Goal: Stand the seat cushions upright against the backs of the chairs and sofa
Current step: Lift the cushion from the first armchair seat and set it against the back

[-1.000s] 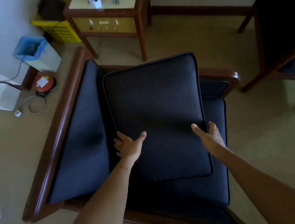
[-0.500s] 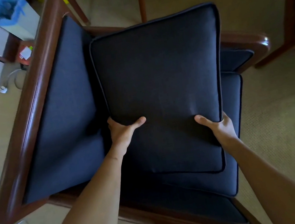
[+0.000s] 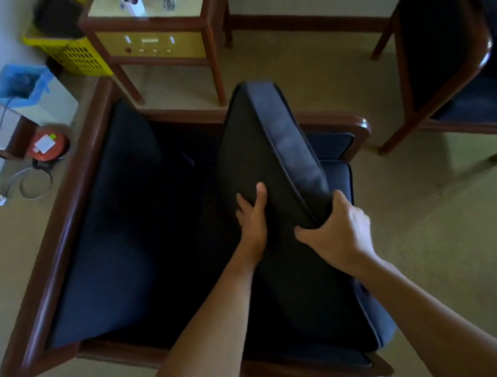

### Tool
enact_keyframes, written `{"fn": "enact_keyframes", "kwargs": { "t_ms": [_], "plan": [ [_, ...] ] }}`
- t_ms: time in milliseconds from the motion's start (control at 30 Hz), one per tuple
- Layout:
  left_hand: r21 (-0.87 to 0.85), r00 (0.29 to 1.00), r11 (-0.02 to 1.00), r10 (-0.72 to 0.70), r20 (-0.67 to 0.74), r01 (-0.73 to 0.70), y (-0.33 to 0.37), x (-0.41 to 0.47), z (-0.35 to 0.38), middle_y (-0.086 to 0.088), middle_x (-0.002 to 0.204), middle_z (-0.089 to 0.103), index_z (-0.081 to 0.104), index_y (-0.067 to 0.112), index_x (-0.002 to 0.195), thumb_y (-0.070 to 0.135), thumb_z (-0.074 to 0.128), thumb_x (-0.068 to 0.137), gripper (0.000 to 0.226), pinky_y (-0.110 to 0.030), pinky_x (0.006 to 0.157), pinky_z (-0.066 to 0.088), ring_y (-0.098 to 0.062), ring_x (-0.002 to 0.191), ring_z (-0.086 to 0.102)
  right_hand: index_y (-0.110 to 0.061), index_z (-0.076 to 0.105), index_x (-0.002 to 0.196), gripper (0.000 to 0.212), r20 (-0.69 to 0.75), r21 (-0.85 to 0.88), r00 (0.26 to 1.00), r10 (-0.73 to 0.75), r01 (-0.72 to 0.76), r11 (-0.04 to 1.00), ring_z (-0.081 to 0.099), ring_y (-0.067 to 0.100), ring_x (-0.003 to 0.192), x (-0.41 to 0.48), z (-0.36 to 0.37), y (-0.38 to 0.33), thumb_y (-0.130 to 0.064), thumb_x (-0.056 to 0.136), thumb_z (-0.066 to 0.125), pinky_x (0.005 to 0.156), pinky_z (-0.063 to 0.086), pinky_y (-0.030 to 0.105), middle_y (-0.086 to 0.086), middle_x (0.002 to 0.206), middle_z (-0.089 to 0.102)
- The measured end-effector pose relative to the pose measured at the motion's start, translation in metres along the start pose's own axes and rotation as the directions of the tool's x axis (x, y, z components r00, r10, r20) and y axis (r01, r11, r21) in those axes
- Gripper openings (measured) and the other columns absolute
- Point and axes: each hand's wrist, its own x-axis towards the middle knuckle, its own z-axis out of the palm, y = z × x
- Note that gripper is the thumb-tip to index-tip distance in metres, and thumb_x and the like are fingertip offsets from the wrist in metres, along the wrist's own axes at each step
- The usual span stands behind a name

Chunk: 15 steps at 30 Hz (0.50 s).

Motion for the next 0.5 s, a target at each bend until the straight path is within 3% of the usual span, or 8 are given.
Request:
{"fn": "enact_keyframes", "kwargs": {
  "t_ms": [67,167,233,300,400,500],
  "plan": [
    [0.036,0.987,0.988,0.152,-0.049,-0.150,0.036,-0.017,0.026,-0.013,0.180,-0.001,-0.003,0.023,0.172,0.072,0.043,0.103,0.096,-0.055,0.133,0.015,-0.034,0.165,0.006,-0.020,0.042,0.090,0.060,0.043,-0.071,0.998,-0.047,0.050,0.996,0.056,0.022,0.072,-0.004,-0.012,-0.013,-0.051,0.061,0.084,0.068,0.046,0.037,-0.005,0.078,0.055],
    [0.232,0.922,0.908,0.376,-0.086,-0.349,0.070,-0.039,0.026,-0.017,0.178,-0.017,-0.011,0.019,0.170,0.062,0.045,0.107,0.095,-0.052,0.134,0.003,-0.033,0.165,-0.011,-0.021,0.039,0.091,0.057,0.114,-0.203,0.981,-0.155,0.176,0.963,0.052,0.022,0.069,-0.014,-0.037,-0.021,-0.048,0.065,0.082,0.065,0.040,0.036,-0.008,0.078,0.049],
    [0.428,0.860,0.792,0.506,-0.062,-0.435,0.080,-0.050,0.010,-0.021,0.175,-0.026,-0.011,0.017,0.170,0.054,0.053,0.108,0.097,-0.052,0.132,-0.003,-0.037,0.163,-0.020,-0.022,0.038,0.090,0.053,0.155,-0.270,0.952,-0.262,0.296,0.916,0.047,0.020,0.065,-0.020,-0.053,-0.023,-0.048,0.068,0.079,0.061,0.036,0.036,-0.011,0.076,0.045],
    [0.694,0.806,0.586,0.592,-0.013,-0.419,0.081,-0.060,-0.006,-0.023,0.173,-0.030,-0.006,0.015,0.171,0.049,0.053,0.108,0.093,-0.062,0.131,-0.006,-0.042,0.160,-0.026,-0.024,0.037,0.088,0.049,0.209,-0.299,0.902,-0.378,0.427,0.853,0.045,0.018,0.061,-0.020,-0.069,-0.019,-0.047,0.069,0.076,0.058,0.033,0.035,-0.012,0.074,0.044],
    [0.908,0.870,0.324,0.486,0.081,-0.266,0.066,-0.070,-0.025,-0.014,0.176,-0.027,-0.002,0.027,0.171,0.061,0.032,0.109,0.078,-0.086,0.116,-0.009,-0.041,0.160,-0.030,-0.025,0.039,0.087,0.047,0.355,-0.338,0.800,-0.483,0.592,0.732,0.048,0.018,0.062,-0.015,-0.083,-0.003,-0.048,0.069,0.075,0.061,0.030,0.032,-0.012,0.075,0.048],
    [0.967,0.944,0.183,0.308,0.116,-0.179,0.032,-0.084,-0.035,-0.006,0.181,-0.009,0.006,0.040,0.169,0.074,0.012,0.104,0.074,-0.096,0.105,-0.002,-0.041,0.162,-0.023,-0.027,0.040,0.091,0.052,0.399,-0.380,0.761,-0.512,0.645,0.663,0.053,0.018,0.070,-0.007,-0.081,0.023,-0.059,0.067,0.073,0.073,0.041,0.037,-0.009,0.081,0.053]
  ]
}}
